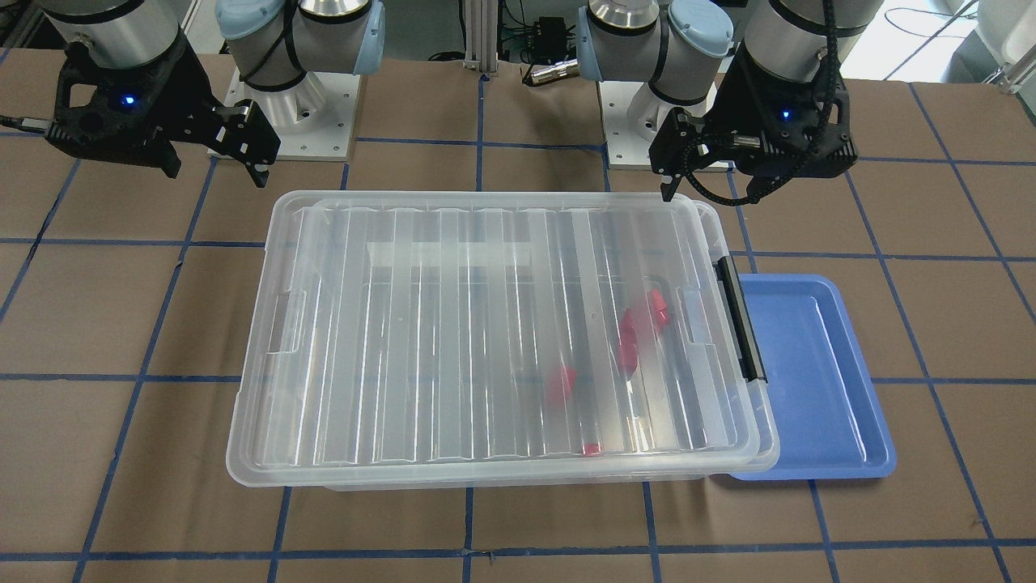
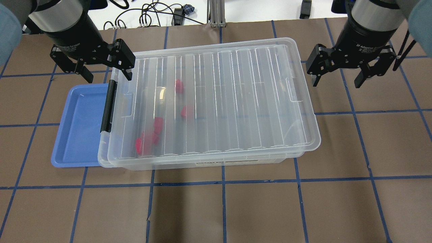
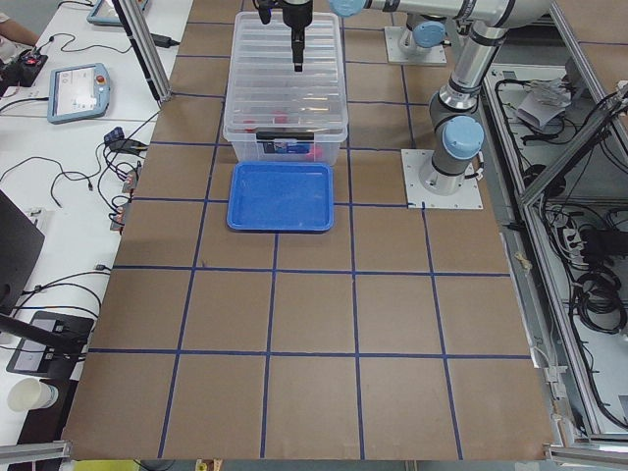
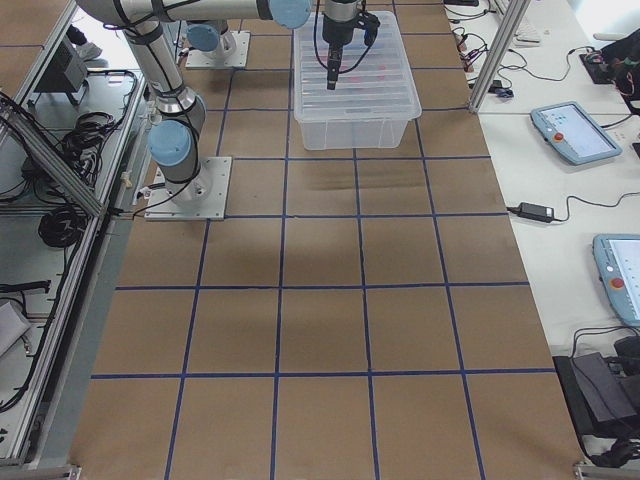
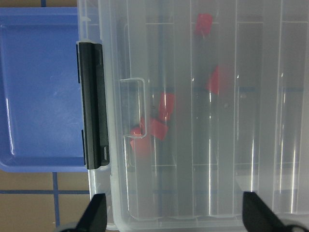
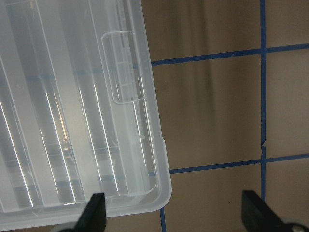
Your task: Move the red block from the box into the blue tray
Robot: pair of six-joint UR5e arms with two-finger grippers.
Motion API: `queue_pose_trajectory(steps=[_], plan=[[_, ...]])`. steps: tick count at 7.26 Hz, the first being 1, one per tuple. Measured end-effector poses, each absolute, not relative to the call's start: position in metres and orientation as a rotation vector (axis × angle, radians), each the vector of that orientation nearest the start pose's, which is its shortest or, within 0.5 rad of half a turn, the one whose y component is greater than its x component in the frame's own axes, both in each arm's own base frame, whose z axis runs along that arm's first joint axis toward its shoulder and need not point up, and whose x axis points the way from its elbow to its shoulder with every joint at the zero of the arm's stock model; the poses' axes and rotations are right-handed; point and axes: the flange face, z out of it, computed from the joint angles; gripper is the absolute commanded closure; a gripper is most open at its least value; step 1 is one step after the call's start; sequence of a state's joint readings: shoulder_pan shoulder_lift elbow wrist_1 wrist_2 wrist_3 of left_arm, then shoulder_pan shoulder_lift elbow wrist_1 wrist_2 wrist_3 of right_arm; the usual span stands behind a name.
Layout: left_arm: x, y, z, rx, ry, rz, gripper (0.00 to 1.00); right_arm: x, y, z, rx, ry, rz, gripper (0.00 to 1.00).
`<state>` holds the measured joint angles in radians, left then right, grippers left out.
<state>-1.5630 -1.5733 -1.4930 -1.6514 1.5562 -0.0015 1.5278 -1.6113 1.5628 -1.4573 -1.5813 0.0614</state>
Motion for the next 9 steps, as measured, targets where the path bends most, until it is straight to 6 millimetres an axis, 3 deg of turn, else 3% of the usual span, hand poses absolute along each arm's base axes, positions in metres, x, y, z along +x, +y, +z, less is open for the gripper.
queue_pose_trajectory(steps=[9], plan=[[-0.1320, -0.4855, 0.5167, -0.005, 3.153, 0.015, 0.00, 0.1101, -0.4805, 0.4973, 0.148, 3.163, 0.061, 0.00]])
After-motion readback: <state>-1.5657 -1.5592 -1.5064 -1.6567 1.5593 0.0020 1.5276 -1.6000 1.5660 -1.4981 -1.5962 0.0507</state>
